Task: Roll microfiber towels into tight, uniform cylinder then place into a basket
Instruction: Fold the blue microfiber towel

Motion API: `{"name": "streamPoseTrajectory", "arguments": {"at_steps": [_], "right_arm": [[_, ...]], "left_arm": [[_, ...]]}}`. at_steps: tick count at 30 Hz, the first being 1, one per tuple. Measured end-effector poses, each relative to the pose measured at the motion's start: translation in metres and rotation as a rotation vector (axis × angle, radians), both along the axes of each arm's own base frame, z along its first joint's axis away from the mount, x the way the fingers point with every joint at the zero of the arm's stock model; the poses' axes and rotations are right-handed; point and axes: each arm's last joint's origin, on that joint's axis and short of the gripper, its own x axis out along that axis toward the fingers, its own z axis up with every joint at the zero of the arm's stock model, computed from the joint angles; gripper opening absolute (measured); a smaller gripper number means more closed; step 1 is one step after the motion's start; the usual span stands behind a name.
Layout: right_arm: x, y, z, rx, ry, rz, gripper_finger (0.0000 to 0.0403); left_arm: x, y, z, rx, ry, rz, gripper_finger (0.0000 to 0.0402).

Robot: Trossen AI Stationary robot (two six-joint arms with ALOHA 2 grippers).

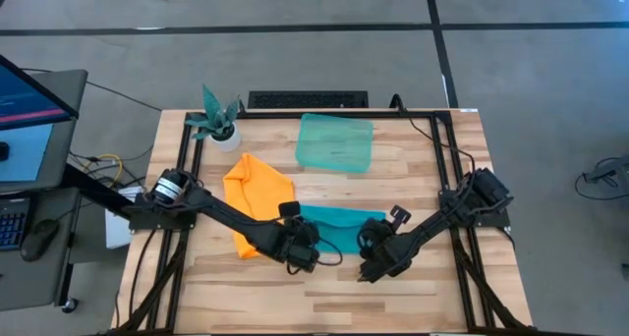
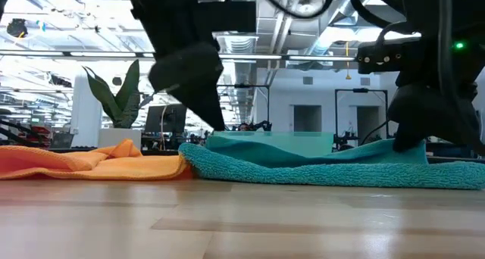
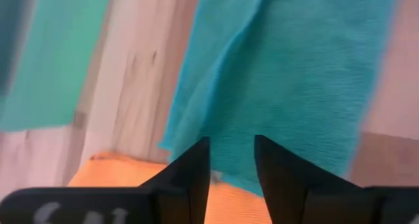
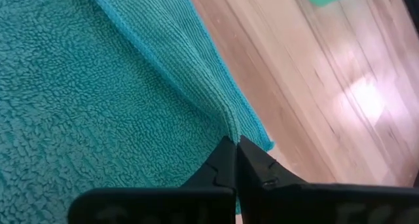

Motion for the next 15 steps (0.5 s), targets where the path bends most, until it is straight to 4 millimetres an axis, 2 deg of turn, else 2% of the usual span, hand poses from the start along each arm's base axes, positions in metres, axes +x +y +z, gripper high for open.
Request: {"name": "streamPoseTrajectory", "arguments": {"at_steps": [4,7,10,15], "right_arm": [[0.001,-0.001,0.000,0.004,0.001,-0.007,0.0020],[0.001,-0.001,0.000,0.011,0.005,-0.009,0.0019],[0.000,0.000,0.000,0.016,0.008,-0.008,0.0017],[0.000,0.000,0.000,0.018,0.009,-0.009,0.0020]], "left_arm": [[0.005,-0.010,0.000,0.009,-0.040,-0.118,0.0102],[0.008,-0.011,-0.011,-0.034,-0.069,-0.230,0.0096],[0.010,-0.003,-0.020,-0.047,-0.074,-0.267,0.0090],[0.014,0.021,-0.027,-0.047,-0.069,-0.207,0.0083]]}}
